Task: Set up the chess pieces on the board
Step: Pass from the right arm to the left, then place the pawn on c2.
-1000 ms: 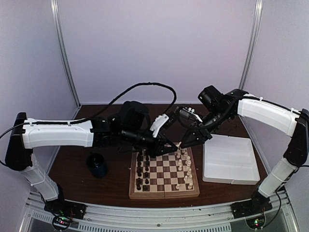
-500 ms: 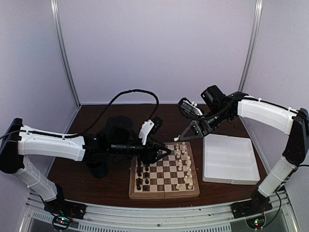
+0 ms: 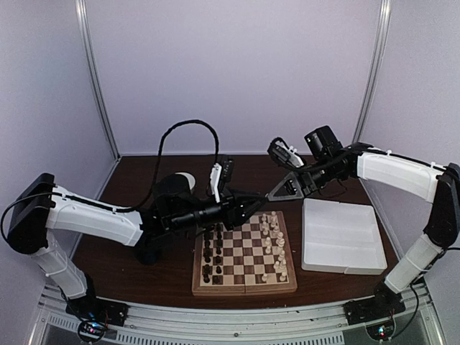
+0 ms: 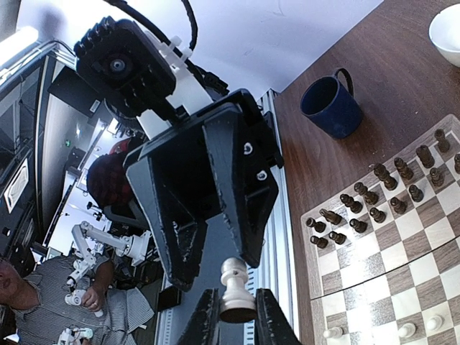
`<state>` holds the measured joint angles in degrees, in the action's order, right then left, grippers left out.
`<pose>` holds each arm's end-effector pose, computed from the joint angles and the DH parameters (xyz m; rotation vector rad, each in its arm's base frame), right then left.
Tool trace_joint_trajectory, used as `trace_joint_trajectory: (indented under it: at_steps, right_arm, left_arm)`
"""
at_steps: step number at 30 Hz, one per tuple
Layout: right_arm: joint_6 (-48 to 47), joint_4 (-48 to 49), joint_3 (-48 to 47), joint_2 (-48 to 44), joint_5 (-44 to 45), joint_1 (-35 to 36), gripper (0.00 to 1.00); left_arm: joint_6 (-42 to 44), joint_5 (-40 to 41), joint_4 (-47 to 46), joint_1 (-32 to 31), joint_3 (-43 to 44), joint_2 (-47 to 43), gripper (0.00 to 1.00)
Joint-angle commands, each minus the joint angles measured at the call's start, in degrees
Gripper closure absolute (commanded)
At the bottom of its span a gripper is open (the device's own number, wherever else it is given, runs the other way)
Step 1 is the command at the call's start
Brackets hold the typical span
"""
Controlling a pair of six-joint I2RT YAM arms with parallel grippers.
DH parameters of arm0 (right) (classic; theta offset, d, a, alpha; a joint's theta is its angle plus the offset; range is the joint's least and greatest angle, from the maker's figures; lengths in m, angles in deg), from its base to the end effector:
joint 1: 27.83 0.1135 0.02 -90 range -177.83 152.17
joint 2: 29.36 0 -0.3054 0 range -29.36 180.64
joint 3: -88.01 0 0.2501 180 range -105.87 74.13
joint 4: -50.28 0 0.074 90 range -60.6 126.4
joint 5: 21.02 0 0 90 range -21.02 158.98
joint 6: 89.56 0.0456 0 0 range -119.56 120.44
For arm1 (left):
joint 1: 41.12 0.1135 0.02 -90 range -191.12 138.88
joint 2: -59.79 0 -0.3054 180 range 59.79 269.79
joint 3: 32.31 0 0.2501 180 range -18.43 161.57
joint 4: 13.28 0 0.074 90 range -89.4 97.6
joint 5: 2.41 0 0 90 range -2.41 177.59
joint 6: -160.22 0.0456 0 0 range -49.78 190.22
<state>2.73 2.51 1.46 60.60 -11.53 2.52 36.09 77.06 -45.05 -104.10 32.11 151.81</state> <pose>0.2539 0.2008 0.3405 -1.1504 1.9420 1.9718 0.1611 -0.3342 0.3115 0.5823 1.5924 -1.4632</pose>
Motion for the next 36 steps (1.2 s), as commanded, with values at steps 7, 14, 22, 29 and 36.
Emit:
trace_joint_trajectory:
  at_steps: [7,14,22,29,36]
  right_arm:
    - [4.82,6.31,1.82,-2.84,-2.28,-0.81,0.84]
    - [6.55,8.71,2.83,-3.53,-2.29,-0.90,0.84]
    - [4.43,7.63,3.32,-3.84,-0.60,-1.44,0.76]
    - [-24.18,-21.83,-1.42,-6.46,9.18,-11.15,0.57]
    - [-32.19,-23.25,7.01,-13.65,16.97,-25.21,0.54]
  left_arm:
    - [-4.18,-1.83,-4.89,1.05,2.01,1.59,0.76]
    - [-5.92,-3.31,-4.57,1.59,2.92,2.90,0.87]
    - [-3.87,-5.03,-1.53,2.08,4.75,2.62,0.98]
    - [11.41,-5.61,36.50,2.49,17.83,-0.62,1.00]
    - [25.02,-0.42,77.10,2.55,37.44,7.10,1.00]
